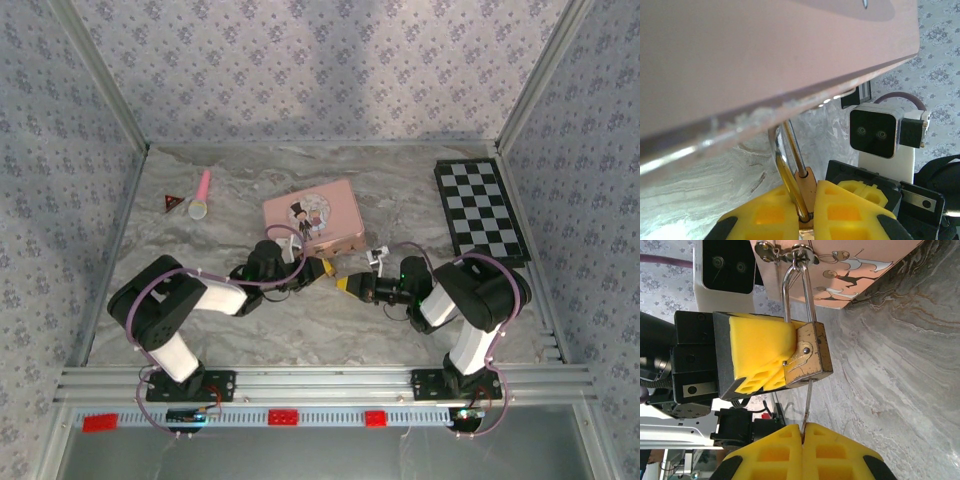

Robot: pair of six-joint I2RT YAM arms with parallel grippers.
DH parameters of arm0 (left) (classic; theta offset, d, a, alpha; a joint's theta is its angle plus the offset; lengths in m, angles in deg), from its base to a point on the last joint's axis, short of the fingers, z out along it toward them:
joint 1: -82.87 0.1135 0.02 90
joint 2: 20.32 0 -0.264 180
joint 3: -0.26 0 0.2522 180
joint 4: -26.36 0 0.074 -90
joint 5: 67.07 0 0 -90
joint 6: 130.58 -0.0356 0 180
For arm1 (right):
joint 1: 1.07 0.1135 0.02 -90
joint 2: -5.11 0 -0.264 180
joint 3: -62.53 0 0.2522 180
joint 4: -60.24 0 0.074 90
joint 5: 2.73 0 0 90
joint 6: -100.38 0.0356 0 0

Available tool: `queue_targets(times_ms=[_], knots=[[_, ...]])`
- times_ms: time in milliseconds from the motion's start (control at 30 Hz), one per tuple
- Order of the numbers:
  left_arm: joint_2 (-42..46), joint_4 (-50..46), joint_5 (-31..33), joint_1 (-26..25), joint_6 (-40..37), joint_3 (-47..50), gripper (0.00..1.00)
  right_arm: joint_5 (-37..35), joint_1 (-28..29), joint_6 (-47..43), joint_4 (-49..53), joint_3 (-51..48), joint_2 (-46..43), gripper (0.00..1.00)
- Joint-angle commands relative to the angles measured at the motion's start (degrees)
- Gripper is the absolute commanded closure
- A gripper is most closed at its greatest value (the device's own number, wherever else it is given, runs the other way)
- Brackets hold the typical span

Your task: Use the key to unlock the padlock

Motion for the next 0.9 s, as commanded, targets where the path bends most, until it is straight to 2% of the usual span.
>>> queue_targets(times_ms=[0, 867], knots=[[0.4, 10.2, -5.7, -2.0, 0.7, -1.8, 1.0, -2.7, -1.1, 1.6, -1.1, 1.3, -0.1, 1.0], [0.7, 12.7, -5.3, -3.5, 1.9, -2.4, 1.0, -4.8, -2.7, 6.9, -1.2, 1.9, 1.7, 1.0]])
